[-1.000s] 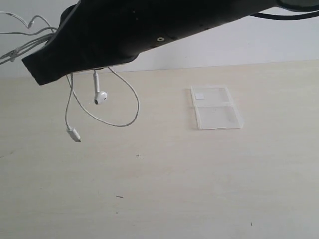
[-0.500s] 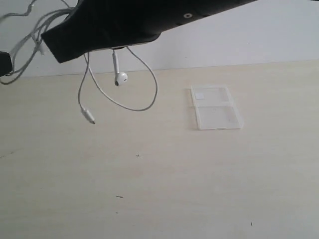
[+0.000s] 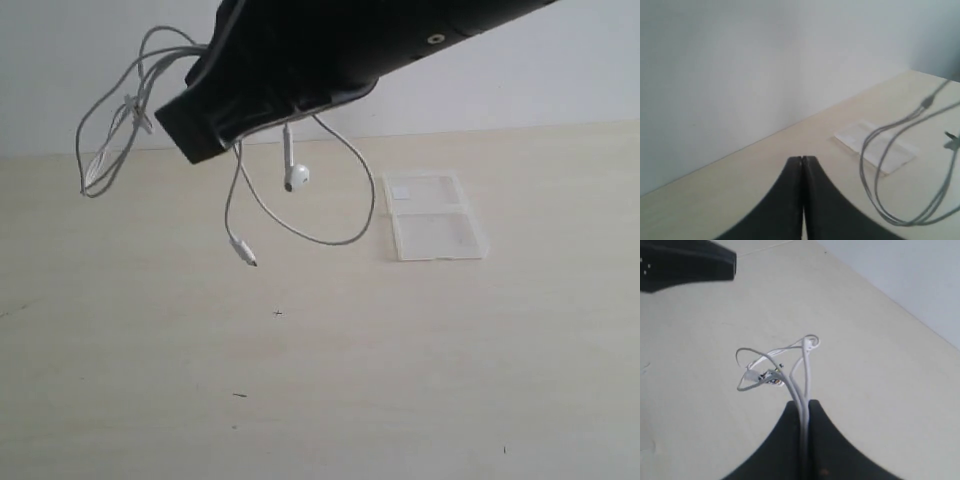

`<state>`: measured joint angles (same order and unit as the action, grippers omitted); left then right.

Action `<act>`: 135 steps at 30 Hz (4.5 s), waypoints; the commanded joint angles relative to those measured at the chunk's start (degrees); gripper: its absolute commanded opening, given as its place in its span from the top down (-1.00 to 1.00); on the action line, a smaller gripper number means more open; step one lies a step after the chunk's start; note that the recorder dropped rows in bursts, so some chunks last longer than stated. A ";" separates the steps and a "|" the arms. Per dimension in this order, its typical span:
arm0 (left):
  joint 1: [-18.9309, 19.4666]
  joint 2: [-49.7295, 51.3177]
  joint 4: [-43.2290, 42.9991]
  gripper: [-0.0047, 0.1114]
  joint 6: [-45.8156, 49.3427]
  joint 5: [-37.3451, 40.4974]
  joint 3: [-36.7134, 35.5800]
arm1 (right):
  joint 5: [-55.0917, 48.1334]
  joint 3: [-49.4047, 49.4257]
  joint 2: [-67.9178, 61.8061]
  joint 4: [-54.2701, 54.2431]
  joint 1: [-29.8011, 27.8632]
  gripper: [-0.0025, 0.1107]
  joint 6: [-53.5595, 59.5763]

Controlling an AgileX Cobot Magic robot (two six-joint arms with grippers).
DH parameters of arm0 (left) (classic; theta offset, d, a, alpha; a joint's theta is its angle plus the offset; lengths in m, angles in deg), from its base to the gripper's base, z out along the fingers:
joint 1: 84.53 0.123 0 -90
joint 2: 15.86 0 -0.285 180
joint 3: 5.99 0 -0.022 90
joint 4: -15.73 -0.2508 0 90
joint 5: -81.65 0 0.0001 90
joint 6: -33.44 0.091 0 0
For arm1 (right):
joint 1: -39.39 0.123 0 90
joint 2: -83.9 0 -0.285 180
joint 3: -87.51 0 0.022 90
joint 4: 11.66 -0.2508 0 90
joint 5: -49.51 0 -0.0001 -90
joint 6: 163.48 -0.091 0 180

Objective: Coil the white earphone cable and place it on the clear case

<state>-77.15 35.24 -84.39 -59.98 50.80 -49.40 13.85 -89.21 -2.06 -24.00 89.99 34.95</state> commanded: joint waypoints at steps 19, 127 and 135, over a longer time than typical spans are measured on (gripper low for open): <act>0.02 7.43 0.18 0.92 0.04 -16.91 0.73 | 12.60 -0.29 -3.44 -42.01 0.07 0.96 21.84; 0.02 7.32 0.18 0.92 -1.38 -15.85 0.73 | 15.73 18.83 0.54 -26.25 -38.12 0.96 20.17; 0.02 7.32 0.18 0.92 -1.61 -15.84 0.73 | 8.48 14.99 -6.83 -10.53 -38.12 0.96 7.27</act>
<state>-77.15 42.67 -84.48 -61.28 34.56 -48.53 25.11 -71.79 -6.76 -39.89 52.12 46.70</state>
